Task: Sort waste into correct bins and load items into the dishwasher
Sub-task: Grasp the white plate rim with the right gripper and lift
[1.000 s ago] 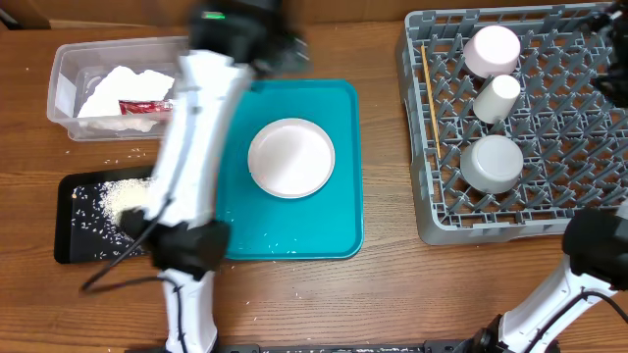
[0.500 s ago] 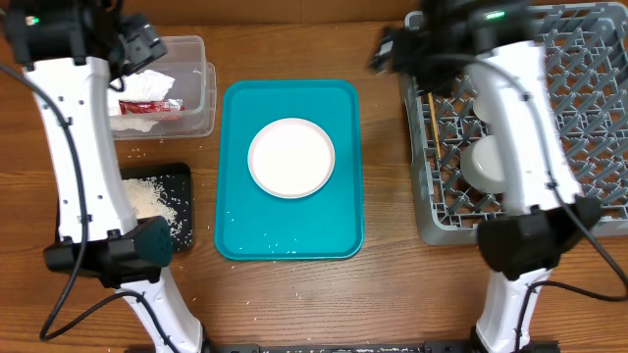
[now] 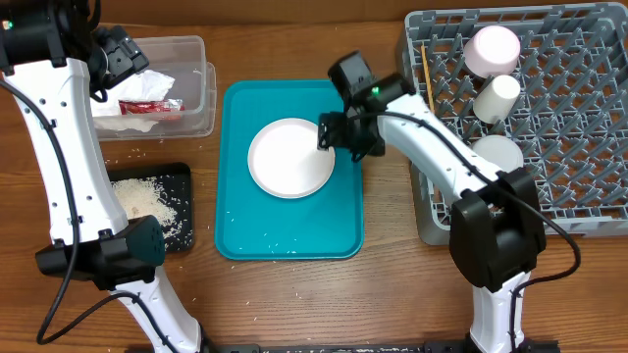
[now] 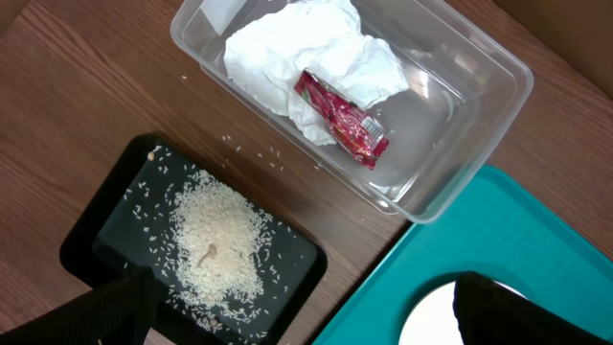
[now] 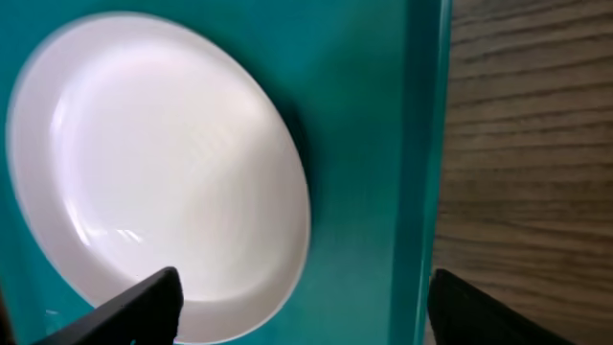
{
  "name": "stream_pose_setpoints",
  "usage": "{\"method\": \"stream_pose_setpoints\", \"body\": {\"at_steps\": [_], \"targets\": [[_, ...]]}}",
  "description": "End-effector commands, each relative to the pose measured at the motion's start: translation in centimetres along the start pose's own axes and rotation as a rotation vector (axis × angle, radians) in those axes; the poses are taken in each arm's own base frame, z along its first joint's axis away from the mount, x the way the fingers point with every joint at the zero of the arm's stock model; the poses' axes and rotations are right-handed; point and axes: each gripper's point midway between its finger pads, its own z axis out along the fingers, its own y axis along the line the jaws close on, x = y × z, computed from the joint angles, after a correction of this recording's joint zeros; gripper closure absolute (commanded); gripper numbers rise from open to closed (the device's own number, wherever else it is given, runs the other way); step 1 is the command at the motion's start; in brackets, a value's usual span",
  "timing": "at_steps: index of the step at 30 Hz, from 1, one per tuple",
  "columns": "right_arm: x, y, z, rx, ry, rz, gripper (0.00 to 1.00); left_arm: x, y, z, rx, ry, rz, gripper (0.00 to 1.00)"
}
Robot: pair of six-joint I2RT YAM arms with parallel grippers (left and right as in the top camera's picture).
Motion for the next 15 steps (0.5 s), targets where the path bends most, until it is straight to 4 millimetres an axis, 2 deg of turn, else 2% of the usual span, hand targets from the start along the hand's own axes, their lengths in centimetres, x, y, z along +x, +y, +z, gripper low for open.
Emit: {"method": "stream_pose_setpoints", "body": {"at_steps": [1, 5, 10, 15], "targets": [[1.4, 0.2, 1.4, -0.006, 0.025, 0.050, 0.34, -0.1, 0.2, 0.0, -0.011, -0.007, 0.006, 0.00], [2.0, 1.1, 2.2, -0.027, 0.017, 0.025, 0.41, -0.1, 0.2, 0.0, -0.011, -0.007, 0.006, 0.00], [2.4, 2.7, 2.5, -0.039, -0.004, 0.014, 0.44, -0.1, 0.2, 0.0, -0.011, -0.007, 0.006, 0.00], [2.1, 2.3, 2.8, 0.039, -0.061, 0.061, 0.46, -0.1, 0.2, 0.0, -0.011, -0.007, 0.006, 0.00]]}}
